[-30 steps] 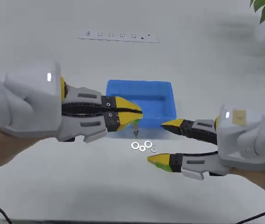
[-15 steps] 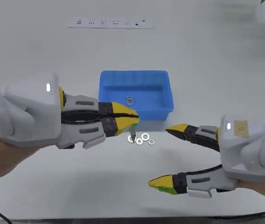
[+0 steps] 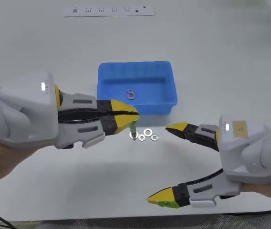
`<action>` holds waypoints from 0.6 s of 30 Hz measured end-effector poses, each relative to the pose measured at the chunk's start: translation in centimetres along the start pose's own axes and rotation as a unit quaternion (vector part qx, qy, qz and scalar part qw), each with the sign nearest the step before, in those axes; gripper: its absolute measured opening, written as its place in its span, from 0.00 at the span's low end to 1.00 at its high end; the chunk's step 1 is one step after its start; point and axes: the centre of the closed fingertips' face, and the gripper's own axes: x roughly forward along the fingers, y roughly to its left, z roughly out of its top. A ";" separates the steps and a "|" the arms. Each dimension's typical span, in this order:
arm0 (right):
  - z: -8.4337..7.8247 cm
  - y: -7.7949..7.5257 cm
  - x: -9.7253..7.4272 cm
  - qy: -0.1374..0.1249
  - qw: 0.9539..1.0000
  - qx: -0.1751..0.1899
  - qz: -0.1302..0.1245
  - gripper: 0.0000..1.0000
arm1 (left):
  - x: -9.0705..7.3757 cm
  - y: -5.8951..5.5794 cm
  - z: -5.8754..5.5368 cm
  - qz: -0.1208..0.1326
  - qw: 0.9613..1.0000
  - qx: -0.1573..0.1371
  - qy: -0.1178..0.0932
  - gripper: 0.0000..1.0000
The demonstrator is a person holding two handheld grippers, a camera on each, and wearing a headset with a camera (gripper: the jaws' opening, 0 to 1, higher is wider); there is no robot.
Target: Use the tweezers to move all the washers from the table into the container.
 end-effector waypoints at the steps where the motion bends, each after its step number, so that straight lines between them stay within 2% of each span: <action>1: 0.0 0.0 0.0 0.000 1.000 0.000 0.000 0.92 | 0.1 0.0 0.0 -0.001 1.000 -0.001 0.000 0.05; 8: -0.1 0.1 -0.3 -0.006 1.000 0.011 0.009 0.99 | 0.4 0.0 -0.4 -0.003 1.000 0.004 0.008 0.05; 18: -0.3 0.7 0.0 -0.002 1.000 0.011 0.024 1.00 | 0.4 0.2 -0.6 0.000 1.000 0.010 0.014 0.05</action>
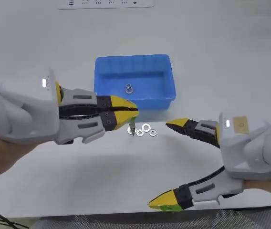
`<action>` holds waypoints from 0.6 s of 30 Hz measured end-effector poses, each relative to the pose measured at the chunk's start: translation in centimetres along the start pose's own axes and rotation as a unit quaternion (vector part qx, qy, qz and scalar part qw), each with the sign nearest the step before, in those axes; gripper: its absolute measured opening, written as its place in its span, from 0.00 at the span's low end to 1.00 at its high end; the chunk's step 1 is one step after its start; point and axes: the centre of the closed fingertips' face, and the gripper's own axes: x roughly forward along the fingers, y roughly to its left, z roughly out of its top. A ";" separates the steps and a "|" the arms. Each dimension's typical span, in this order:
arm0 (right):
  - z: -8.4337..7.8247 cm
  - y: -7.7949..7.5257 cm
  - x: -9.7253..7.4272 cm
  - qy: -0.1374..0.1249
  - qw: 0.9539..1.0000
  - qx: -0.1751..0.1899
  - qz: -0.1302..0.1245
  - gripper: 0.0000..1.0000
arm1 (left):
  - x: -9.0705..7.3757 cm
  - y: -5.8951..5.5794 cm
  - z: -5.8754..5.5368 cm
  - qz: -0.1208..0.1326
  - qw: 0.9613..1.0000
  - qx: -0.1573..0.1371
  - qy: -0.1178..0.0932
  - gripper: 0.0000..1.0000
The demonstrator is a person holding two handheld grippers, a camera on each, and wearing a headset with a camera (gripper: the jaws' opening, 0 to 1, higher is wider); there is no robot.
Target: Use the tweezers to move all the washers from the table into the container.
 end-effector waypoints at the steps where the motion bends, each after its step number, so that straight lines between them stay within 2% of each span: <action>1: 0.0 0.1 0.0 0.001 1.000 0.000 0.002 1.00 | 0.0 -0.1 -0.1 -0.002 1.000 0.002 0.003 0.05; 5: 0.0 0.2 0.1 0.002 1.000 0.003 0.005 1.00 | 0.0 -0.3 0.0 -0.007 1.000 -0.001 0.002 0.05; 7: 0.1 0.1 0.1 0.001 1.000 0.002 0.002 1.00 | 0.0 -0.2 -0.1 -0.007 1.000 -0.025 0.006 0.05; 11: 0.7 -0.5 0.2 -0.009 1.000 0.002 -0.008 1.00 | -0.1 0.3 -0.3 -0.008 0.998 -0.052 0.023 0.05; 18: 1.8 -2.0 1.0 -0.008 1.000 -0.015 -0.010 0.92 | -0.3 0.3 -0.5 -0.028 0.997 -0.049 0.045 0.05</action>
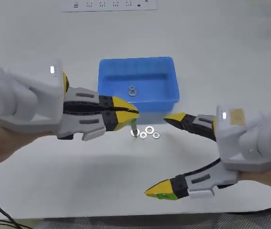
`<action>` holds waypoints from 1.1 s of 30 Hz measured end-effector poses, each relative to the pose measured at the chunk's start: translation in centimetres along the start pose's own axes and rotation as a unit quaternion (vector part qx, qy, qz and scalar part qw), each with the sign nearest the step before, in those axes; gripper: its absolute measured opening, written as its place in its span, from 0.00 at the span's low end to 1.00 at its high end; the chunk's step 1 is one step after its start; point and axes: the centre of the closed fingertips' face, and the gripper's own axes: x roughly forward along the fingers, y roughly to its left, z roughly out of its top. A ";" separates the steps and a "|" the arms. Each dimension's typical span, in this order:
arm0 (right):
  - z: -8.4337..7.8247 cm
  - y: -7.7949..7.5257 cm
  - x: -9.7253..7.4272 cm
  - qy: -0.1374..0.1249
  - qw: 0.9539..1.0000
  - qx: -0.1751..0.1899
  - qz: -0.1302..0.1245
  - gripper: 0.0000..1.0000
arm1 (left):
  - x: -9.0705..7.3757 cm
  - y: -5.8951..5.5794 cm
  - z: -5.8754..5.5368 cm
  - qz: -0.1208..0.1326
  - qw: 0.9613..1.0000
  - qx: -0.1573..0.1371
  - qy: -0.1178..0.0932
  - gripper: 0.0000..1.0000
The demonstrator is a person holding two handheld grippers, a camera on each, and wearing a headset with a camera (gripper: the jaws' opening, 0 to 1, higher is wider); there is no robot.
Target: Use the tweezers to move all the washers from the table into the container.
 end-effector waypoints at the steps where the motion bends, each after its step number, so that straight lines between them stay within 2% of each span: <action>1: 0.2 -0.2 0.2 -0.001 1.000 -0.001 0.003 0.91 | 0.0 -0.1 0.0 -0.003 1.000 0.000 0.002 0.05; 8: 1.8 -2.2 1.5 -0.014 1.000 -0.002 -0.003 0.76 | -0.1 -0.1 -0.2 -0.005 1.000 -0.002 0.008 0.05; 14: 1.6 -3.0 2.5 -0.004 1.000 -0.006 0.010 0.62 | -0.1 -0.5 -0.4 -0.010 1.000 0.003 0.013 0.05; 21: 1.9 -3.1 3.1 0.001 1.000 -0.014 0.025 0.37 | 0.1 -0.9 -0.4 -0.016 1.000 0.007 0.015 0.05; 26: 2.1 -2.9 3.6 0.004 0.999 -0.027 0.036 0.26 | 0.1 -0.8 -0.4 -0.016 1.000 0.009 0.017 0.05; 33: 2.1 -2.5 3.9 0.010 0.998 -0.042 0.047 0.19 | 0.1 -1.0 -0.5 -0.017 1.000 0.012 0.020 0.05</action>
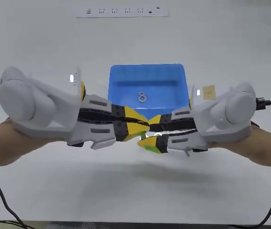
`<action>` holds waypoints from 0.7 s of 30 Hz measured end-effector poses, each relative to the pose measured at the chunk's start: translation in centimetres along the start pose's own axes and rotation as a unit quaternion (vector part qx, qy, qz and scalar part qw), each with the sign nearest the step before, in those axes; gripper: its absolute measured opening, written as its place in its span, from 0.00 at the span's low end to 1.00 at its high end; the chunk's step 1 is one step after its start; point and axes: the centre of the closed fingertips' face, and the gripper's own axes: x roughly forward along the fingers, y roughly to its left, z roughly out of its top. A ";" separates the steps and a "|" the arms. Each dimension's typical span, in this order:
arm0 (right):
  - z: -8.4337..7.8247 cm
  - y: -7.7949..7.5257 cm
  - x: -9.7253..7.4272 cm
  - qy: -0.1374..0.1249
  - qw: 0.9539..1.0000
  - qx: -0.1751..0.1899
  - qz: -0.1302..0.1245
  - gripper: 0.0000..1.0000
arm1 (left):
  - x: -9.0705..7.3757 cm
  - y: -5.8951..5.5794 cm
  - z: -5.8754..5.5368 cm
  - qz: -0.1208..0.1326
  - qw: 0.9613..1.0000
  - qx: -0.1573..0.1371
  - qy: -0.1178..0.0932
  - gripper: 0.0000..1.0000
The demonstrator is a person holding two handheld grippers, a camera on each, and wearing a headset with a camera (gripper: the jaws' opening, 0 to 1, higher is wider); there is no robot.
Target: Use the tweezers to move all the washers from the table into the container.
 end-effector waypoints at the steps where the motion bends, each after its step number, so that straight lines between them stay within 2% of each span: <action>1: 0.0 0.0 0.0 0.001 1.000 -0.002 0.000 0.18 | 0.0 0.0 0.0 0.000 1.000 0.000 0.000 0.05; 6: -0.2 0.3 0.3 0.008 1.000 -0.013 0.005 0.14 | 0.1 -0.1 0.0 0.001 1.000 0.000 0.001 0.06; 11: -0.4 0.4 0.4 0.016 0.999 -0.034 0.000 0.12 | 0.0 0.0 -0.2 0.001 1.000 -0.002 0.004 0.06; 16: -0.3 0.2 0.5 0.018 0.998 -0.054 -0.014 0.10 | -0.2 1.1 -0.2 0.031 0.999 -0.034 0.007 0.06; 19: -0.2 0.3 0.4 0.018 0.998 -0.053 -0.015 0.10 | -0.3 0.9 -0.1 0.032 0.999 -0.030 0.010 0.07; 21: -0.1 0.5 0.3 0.017 0.998 -0.056 -0.019 0.10 | -0.6 0.5 0.3 0.028 0.999 -0.026 0.004 0.10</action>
